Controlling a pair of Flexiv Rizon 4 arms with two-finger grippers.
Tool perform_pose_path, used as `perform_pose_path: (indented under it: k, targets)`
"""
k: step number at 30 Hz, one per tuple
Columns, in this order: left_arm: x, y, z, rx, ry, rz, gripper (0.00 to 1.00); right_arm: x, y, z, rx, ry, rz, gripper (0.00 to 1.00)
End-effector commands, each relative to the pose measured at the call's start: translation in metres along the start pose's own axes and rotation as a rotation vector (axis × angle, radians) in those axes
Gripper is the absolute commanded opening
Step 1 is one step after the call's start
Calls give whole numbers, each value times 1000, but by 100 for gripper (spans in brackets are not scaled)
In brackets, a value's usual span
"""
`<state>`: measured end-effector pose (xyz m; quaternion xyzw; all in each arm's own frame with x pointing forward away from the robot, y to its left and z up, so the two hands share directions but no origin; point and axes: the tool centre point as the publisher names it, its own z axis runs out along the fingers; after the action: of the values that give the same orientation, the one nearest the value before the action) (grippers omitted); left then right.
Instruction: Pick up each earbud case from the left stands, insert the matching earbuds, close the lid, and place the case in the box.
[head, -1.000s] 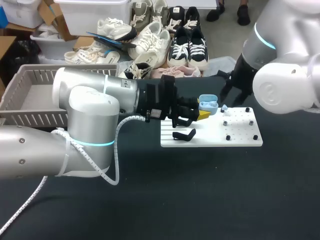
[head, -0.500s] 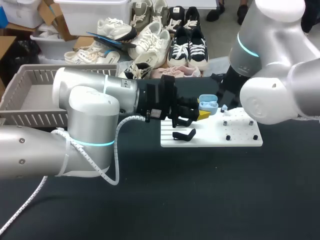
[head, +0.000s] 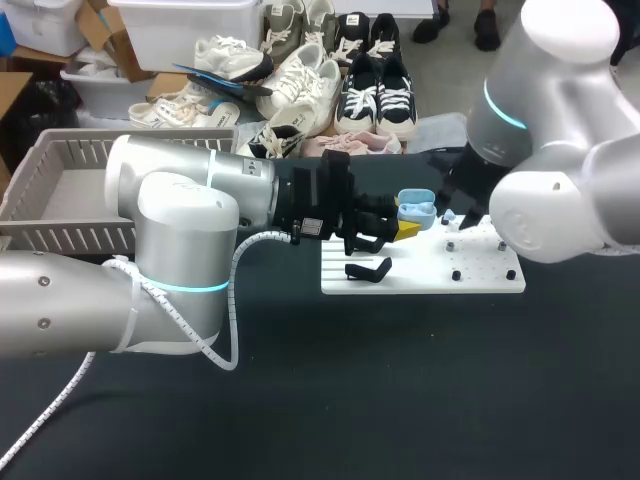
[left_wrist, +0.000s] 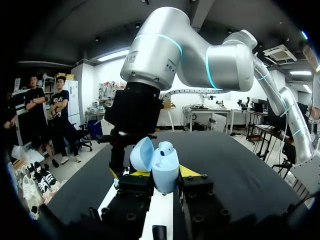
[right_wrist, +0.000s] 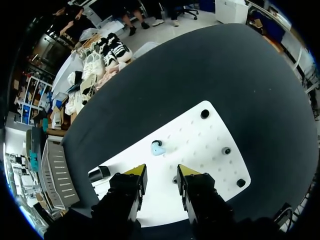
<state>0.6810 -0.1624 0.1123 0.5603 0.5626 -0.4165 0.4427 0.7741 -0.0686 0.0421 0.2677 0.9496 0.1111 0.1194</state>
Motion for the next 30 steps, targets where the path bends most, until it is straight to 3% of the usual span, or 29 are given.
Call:
perform_pose_path:
  k: [1,11,30]
  targets:
    - [0,1,0,1,-1,0,0,-4,3,5,1,8,0,37]
    - [0,1,0,1,-1,0,0,-11,5,11,-3,18,7,39]
    - [0,1,0,1,-1,0,0,-15,7,19,1,29,8,35]
